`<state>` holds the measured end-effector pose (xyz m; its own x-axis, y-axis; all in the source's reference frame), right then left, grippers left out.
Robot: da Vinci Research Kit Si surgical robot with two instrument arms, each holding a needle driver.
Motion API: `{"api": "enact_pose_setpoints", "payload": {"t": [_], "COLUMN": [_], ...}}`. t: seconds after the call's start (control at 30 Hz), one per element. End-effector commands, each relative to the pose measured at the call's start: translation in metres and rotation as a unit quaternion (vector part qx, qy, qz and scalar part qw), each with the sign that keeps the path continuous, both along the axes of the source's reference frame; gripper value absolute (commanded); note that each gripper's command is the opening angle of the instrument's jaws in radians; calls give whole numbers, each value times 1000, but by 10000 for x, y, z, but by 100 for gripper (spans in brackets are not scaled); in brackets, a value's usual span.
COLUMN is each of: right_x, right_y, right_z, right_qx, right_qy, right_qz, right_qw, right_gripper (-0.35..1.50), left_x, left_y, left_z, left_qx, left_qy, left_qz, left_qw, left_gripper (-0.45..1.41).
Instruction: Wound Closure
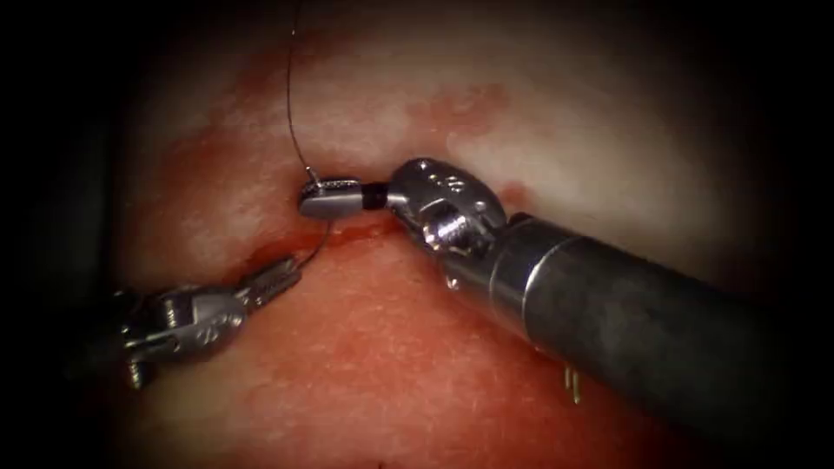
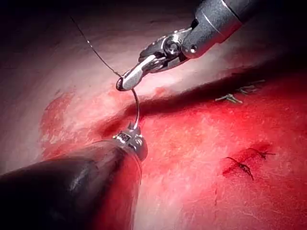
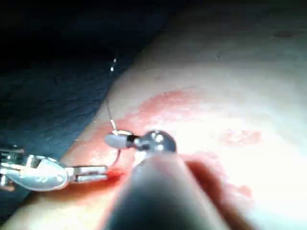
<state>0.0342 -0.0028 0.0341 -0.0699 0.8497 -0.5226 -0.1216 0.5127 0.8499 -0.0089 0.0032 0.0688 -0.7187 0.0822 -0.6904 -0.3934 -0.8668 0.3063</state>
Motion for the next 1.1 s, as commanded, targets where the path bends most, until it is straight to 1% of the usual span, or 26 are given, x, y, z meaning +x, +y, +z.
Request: {"api": "enact_pose_setpoints", "payload": {"t": [0.03,0.07,0.1,0.17,0.2,0.23,0.3,0.4,0.43,0.5,0.6,0.7,0.73,0.77,0.83,0.9,0.97,1.03,1.1], "right_x": [6,5,3,0,-2,-3,-5,-7,-7,-8,-11,-13,-13,-14,-15,-16,-17,-17,-17], "right_y": [4,4,5,6,6,6,6,5,4,2,-1,-5,-7,-8,-9,-8,-8,-8,-9], "right_z": [3,3,3,3,2,2,2,0,0,-3,-8,-13,-14,-15,-17,-18,-19,-19,-19], "right_qx": [-8,-11,-19,-33,-42,-51,-80,-113,-122,-141,-185,-223,-232,-240,-250,-262,-273,-288,-306], "right_qy": [-3,-4,-10,-14,-15,-15,-19,-10,-4,7,23,40,44,48,60,71,81,90,99], "right_qz": [-1,-1,1,1,0,0,-4,-16,-21,-29,-45,-66,-78,-85,-92,-98,-109,-117,-125], "right_qw": [1000,1000,1000,999,999,999,997,993,992,990,981,972,969,966,962,958,952,946,939], "right_gripper": [-35,-35,-35,-35,-35,-35,-35,-35,-35,-35,-35,-35,-35,-35,-35,-35,-35,-35,-35], "left_x": [-6,-8,-9,-10,-10,-10,-8,-5,-2,2,9,12,11,10,7,3,-1,-5,-8], "left_y": [2,6,8,13,12,11,7,6,7,10,17,24,27,30,37,41,44,48,51], "left_z": [4,0,-3,-10,-15,-20,-29,-40,-44,-48,-50,-47,-46,-45,-42,-38,-33,-27,-21], "left_qx": [6,26,50,94,110,122,160,195,211,233,285,333,344,352,372,390,412,429,436], "left_qy": [-11,-35,-63,-115,-138,-157,-188,-220,-234,-256,-287,-300,-301,-300,-293,-271,-252,-240,-233], "left_qz": [-2,-18,-37,-65,-69,-70,-70,-75,-81,-84,-87,-75,-70,-65,-48,-36,-23,-18,-14], "left_qw": [1000,999,996,987,982,977,967,953,946,934,911,891,887,884,879,880,875,871,869], "left_gripper": [-42,10,36,51,62,69,84,96,101,103,101,91,86,83,83,83,83,83,83]}}
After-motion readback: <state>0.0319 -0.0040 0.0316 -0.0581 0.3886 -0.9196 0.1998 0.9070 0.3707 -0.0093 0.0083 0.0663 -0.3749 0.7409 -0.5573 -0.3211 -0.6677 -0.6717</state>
